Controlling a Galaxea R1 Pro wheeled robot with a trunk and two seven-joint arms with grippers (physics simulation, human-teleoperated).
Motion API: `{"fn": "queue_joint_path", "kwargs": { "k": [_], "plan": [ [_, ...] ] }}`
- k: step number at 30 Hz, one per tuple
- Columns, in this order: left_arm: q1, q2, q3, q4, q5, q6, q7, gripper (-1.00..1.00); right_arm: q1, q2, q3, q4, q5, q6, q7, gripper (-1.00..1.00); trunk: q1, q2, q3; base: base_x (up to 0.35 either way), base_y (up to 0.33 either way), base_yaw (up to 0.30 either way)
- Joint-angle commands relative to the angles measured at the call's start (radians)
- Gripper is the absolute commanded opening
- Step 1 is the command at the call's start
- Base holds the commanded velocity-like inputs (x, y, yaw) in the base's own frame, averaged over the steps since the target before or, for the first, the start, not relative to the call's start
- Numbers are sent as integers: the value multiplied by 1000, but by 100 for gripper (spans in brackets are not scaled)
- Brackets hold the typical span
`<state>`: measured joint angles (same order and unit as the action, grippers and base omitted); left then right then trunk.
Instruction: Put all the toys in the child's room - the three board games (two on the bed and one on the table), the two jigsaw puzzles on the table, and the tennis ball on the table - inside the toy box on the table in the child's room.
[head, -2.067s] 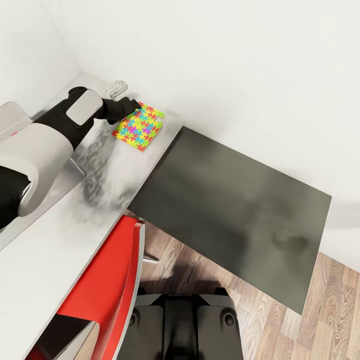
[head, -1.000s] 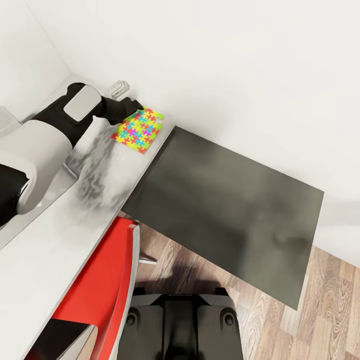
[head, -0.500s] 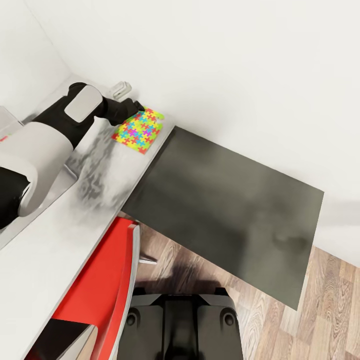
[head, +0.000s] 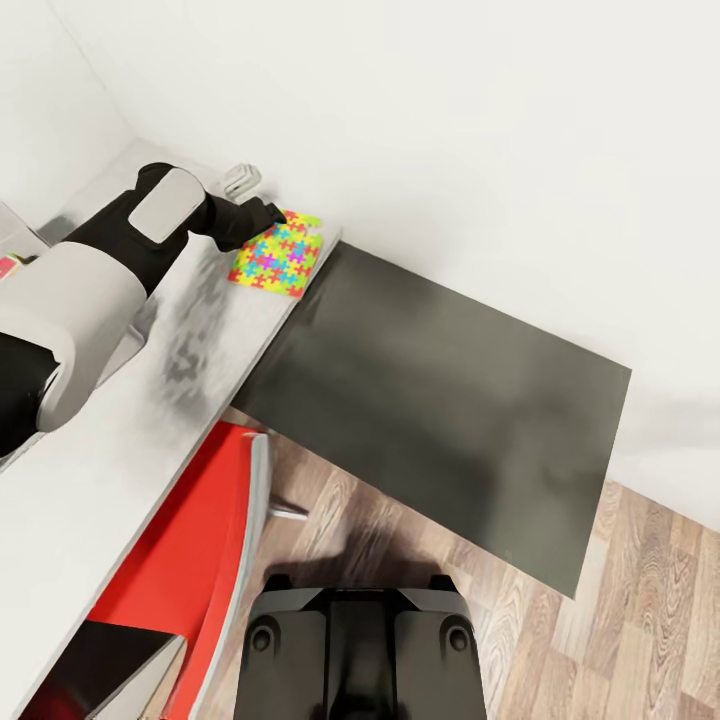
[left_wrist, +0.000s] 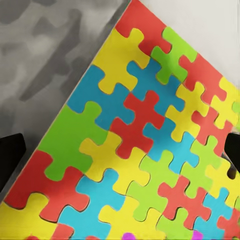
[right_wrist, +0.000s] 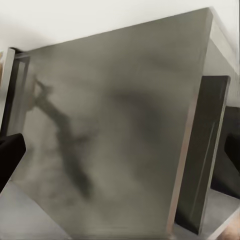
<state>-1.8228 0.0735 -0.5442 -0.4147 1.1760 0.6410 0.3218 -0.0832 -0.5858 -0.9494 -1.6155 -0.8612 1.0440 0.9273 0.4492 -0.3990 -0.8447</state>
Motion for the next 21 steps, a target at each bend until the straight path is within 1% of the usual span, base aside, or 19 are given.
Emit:
{"fn": "queue_joint_path", "kwargs": {
  "k": [1, 17, 21],
  "plan": [
    [31, 1, -7, 28, 19, 2, 10, 100, -1, 0, -1, 0, 5, 3, 6, 100, 1, -1, -1, -43, -36, 0],
    [31, -1, -7, 25, 20, 1, 11, 100, -1, -1, 0, 0, 4, 3, 6, 100, 1, -1, -1, -12, -10, 0],
    [31, -1, -1, 25, 21, 1, 11, 100, -1, -2, 0, 0, 5, 3, 6, 100, 1, -1, -1, -2, -1, 0]
  ]
}}
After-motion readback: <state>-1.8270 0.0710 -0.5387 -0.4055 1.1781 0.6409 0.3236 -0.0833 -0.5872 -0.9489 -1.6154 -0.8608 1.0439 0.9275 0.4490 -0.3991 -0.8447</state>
